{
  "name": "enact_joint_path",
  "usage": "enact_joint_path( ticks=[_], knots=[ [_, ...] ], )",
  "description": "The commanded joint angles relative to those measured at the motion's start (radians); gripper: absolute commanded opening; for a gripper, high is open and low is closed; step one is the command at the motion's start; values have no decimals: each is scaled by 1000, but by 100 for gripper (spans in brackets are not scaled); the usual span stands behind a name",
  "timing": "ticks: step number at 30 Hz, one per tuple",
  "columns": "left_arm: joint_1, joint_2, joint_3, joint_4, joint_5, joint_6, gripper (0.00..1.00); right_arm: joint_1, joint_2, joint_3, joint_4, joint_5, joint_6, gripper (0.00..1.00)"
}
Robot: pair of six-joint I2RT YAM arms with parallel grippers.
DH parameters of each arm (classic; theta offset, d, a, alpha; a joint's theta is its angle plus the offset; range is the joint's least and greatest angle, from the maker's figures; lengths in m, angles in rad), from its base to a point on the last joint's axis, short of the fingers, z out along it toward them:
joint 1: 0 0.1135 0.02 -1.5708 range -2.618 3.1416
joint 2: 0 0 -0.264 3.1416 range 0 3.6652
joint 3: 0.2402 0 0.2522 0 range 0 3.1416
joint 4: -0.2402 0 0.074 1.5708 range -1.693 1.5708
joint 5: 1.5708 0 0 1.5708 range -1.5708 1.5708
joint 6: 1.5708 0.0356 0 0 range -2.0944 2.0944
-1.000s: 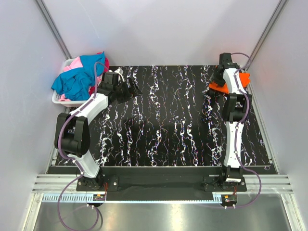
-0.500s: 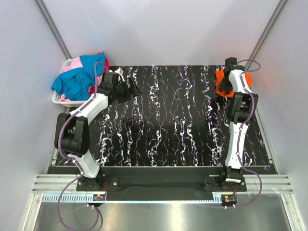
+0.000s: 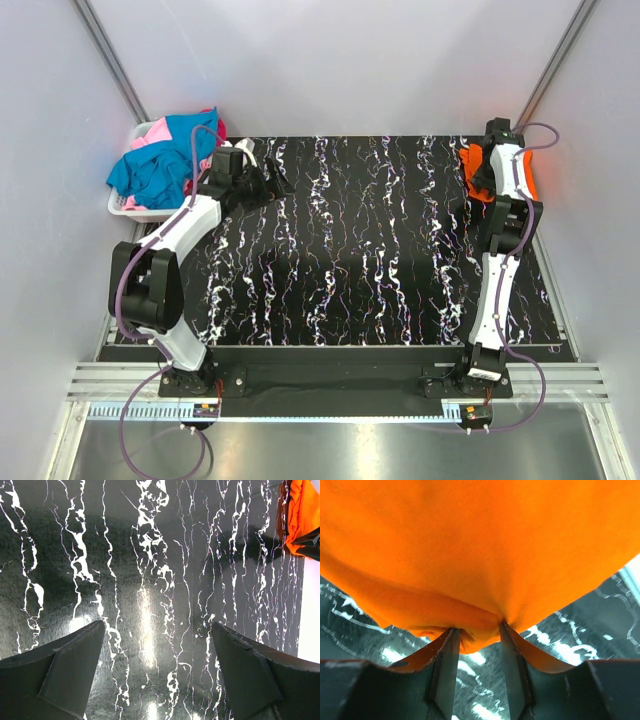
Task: Fold and stack the t-shirts
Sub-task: Neatly place the folded tshirt to the corner, then reset both grippers
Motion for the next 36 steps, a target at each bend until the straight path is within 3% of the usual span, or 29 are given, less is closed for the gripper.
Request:
enact_joint_path(
  ticks=[1, 15, 20, 29, 36],
  knots=[
    [-3, -43, -4, 28, 21, 18, 94, -12, 48, 66, -57, 68, -45, 45],
    [-5, -23, 3, 45, 22, 1, 96, -4, -24, 54, -13, 21, -94, 47],
    [-11, -63, -28, 66, -41, 4, 99, 42, -122, 12, 79, 70, -188, 61],
    [-11, -42, 10, 55, -16, -4, 99, 73, -254, 32, 119, -1, -211, 67],
    [-11, -34, 56, -15, -53, 35, 99, 171, -427, -174, 159, -77, -205, 66]
  ],
)
